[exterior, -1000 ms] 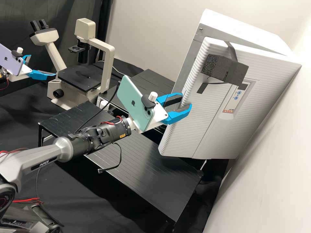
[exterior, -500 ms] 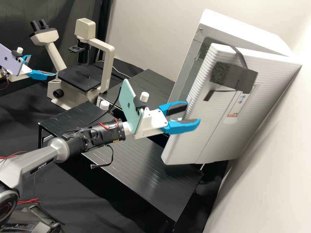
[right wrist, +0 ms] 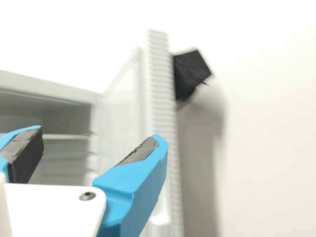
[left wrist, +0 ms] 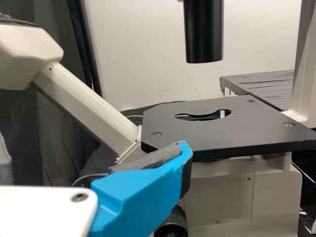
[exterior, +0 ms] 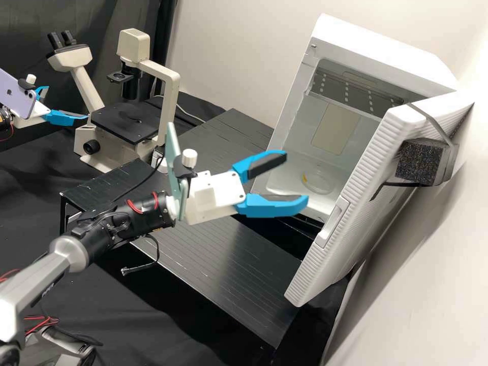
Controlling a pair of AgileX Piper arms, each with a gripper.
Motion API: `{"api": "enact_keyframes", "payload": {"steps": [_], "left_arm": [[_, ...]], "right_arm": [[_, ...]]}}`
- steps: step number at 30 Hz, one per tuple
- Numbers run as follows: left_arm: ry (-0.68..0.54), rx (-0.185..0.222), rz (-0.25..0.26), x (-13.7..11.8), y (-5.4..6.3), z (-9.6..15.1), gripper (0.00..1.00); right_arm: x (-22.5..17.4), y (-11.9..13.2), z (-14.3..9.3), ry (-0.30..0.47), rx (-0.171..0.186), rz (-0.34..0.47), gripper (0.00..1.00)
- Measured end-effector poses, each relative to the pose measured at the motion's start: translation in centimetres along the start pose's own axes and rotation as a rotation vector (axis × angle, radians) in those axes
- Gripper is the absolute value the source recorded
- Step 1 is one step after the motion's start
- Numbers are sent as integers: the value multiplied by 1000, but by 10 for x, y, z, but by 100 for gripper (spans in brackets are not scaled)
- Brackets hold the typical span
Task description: Open the incubator door.
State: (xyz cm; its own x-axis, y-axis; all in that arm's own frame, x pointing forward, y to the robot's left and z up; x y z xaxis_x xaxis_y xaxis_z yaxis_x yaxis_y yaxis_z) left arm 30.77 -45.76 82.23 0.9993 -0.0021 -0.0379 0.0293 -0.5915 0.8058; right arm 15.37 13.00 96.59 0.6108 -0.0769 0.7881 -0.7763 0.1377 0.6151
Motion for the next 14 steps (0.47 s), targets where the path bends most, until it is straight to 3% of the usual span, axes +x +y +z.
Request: {"api": "enact_keyframes", "payload": {"steps": [5, 10, 14], "left_arm": [[0, 0, 0, 0, 0, 0, 100], [0, 0, 0, 0, 0, 0, 100], [0, 0, 0, 0, 0, 0, 100]], "right_arm": [[-19, -10, -17, 220, 141, -84, 100], [-34, -27, -20, 415, 335, -198, 100], [-40, -36, -18, 494, 415, -270, 100]]}}
